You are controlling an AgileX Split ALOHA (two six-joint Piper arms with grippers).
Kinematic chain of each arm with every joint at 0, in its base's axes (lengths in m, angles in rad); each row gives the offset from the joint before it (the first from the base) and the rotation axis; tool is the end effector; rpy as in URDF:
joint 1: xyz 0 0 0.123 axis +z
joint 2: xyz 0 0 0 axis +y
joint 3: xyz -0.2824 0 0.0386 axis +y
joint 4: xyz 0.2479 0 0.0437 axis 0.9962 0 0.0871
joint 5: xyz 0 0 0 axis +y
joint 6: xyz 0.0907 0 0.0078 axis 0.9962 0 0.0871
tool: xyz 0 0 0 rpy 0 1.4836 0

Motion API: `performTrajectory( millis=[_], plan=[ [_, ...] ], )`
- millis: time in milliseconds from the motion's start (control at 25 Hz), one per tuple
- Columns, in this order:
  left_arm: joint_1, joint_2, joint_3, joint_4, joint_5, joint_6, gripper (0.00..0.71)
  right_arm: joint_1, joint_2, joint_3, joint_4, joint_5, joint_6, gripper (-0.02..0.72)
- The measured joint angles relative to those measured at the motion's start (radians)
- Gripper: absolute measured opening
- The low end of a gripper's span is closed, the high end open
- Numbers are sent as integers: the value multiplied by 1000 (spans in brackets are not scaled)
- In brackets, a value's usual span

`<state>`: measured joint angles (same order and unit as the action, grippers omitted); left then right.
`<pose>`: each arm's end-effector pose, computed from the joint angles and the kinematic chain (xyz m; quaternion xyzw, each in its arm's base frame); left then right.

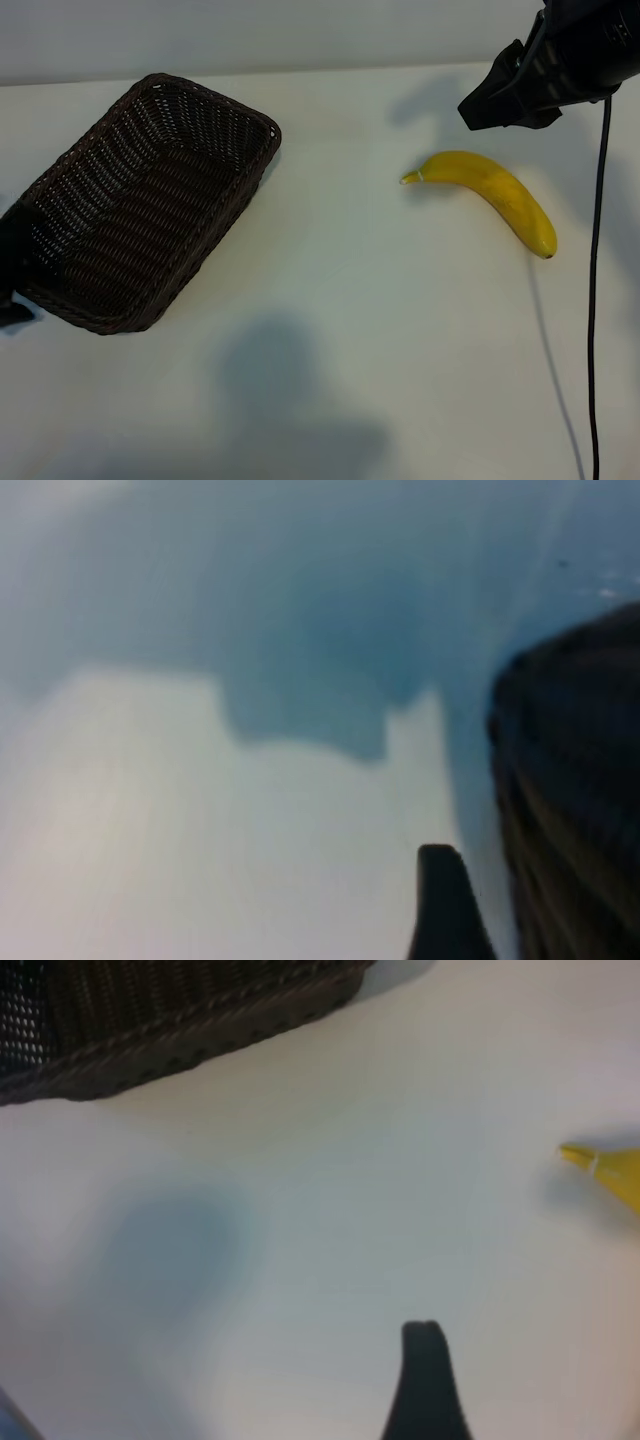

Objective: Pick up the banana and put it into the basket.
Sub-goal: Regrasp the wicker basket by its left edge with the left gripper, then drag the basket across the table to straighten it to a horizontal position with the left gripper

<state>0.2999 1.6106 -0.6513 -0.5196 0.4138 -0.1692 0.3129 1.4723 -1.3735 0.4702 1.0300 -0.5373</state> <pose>0.2510 0.0585 0.1415 -0.4345 0.8798 -0.1264 0.1458 0.2818 0.1284 0.3567 -0.3292 0.8813 0.1942 0.2778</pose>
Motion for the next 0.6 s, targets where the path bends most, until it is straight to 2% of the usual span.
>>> performTrajectory(
  millis=[80,120,160,200,320,480,600],
  plan=[
    [0,46,-5,-43,-17,51,323,0,0,0,0,0,0,525],
    [0,48,-11,-51,-19,90,308,0,0,0,0,0,0,525],
    [0,45,-18,-51,-17,132,259,0,0,0,0,-1,0,525],
    [0,39,-32,-47,1,158,169,0,0,0,0,-3,0,525],
    [2,-8,-127,16,130,230,173,0,0,0,0,-12,2,525],
    [0,-39,-379,75,371,242,172,0,0,0,4,-14,2,525],
    [-13,-13,-516,109,497,242,172,0,0,0,4,-14,2,525]
  ],
)
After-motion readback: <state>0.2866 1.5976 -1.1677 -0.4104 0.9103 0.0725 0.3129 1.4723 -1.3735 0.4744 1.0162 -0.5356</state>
